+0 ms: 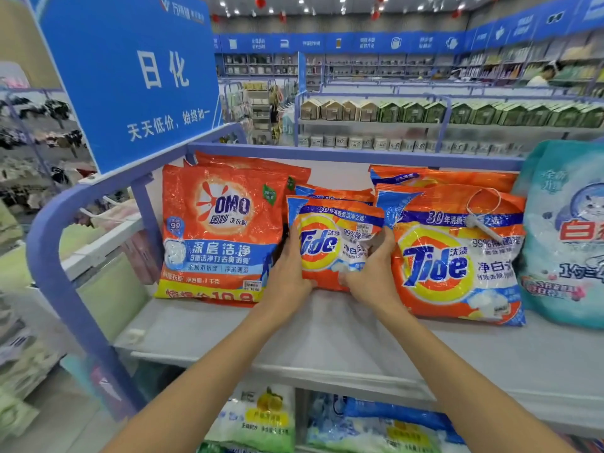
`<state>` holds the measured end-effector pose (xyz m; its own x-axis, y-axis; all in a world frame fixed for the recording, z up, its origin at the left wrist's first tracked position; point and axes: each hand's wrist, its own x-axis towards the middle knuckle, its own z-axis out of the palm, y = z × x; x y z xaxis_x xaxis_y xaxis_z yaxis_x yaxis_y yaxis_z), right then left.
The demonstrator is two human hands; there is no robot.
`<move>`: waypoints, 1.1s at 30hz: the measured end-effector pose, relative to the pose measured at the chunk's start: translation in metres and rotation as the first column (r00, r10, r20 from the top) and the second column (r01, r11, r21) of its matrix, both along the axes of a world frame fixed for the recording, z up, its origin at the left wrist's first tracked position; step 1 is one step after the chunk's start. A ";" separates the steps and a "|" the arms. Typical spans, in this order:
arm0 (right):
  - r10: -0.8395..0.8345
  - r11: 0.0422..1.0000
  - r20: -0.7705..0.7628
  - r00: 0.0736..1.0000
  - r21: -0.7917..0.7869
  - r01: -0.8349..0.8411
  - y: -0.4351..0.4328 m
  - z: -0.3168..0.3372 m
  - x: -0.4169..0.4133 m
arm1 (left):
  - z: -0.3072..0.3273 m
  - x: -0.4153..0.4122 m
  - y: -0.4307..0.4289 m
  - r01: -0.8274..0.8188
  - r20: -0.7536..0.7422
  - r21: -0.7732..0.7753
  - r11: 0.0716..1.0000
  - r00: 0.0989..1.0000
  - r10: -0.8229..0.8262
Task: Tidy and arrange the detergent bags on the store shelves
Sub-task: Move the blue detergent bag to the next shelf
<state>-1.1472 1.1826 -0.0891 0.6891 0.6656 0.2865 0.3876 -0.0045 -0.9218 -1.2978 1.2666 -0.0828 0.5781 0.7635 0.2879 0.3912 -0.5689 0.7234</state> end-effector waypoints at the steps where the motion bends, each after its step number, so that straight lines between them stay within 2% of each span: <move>1: 0.030 0.999 -0.033 0.999 0.041 -0.029 -0.002 0.004 0.002 | 0.001 0.000 -0.001 0.011 -0.005 0.030 1.000 1.000 -0.011; 3: 0.036 0.997 -0.026 0.999 0.073 -0.034 -0.004 0.014 0.009 | 0.005 0.001 -0.002 0.030 -0.090 0.097 0.995 0.996 -0.021; 6: -0.047 0.999 0.039 0.998 0.004 0.047 0.001 0.026 0.014 | 0.015 0.002 -0.003 0.017 -0.284 0.141 0.990 0.959 0.024; 9: -0.123 0.992 0.053 0.991 -0.018 0.124 0.004 0.031 0.012 | 0.018 0.003 0.001 0.004 -0.320 0.109 0.994 0.947 0.031; 13: -0.095 0.993 0.093 0.991 -0.056 0.101 -0.005 0.032 0.006 | 0.011 0.001 0.001 0.004 -0.368 0.120 0.993 0.929 0.041; 16: -0.063 0.989 0.276 0.959 -0.113 0.098 -0.023 0.031 -0.007 | 0.013 0.000 -0.006 -0.009 -0.417 0.161 0.987 0.906 0.076; 19: 0.074 0.957 0.465 0.882 -0.281 0.068 -0.036 0.025 -0.018 | 0.018 -0.004 -0.015 -0.024 -0.415 0.185 0.983 0.904 0.100; 22: 0.230 0.886 0.486 0.843 -0.464 0.025 -0.051 0.023 -0.017 | 0.018 -0.010 -0.028 -0.031 -0.403 0.170 0.985 0.910 0.098; 27: 0.321 0.871 0.446 0.835 -0.486 -0.075 -0.076 0.026 -0.009 | 0.015 -0.020 -0.054 -0.059 -0.352 0.168 0.984 0.929 0.116; 33: 0.339 0.882 0.438 0.833 -0.456 -0.119 -0.121 0.010 -0.019 | 0.008 -0.037 -0.102 -0.109 -0.289 0.157 0.982 0.945 0.152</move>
<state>-1.1663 1.0619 -0.0790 0.3394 0.9145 0.2204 0.8220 -0.1744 -0.5422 -1.3344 1.1650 -0.0746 0.5515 0.8035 0.2243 0.6546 -0.5835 0.4807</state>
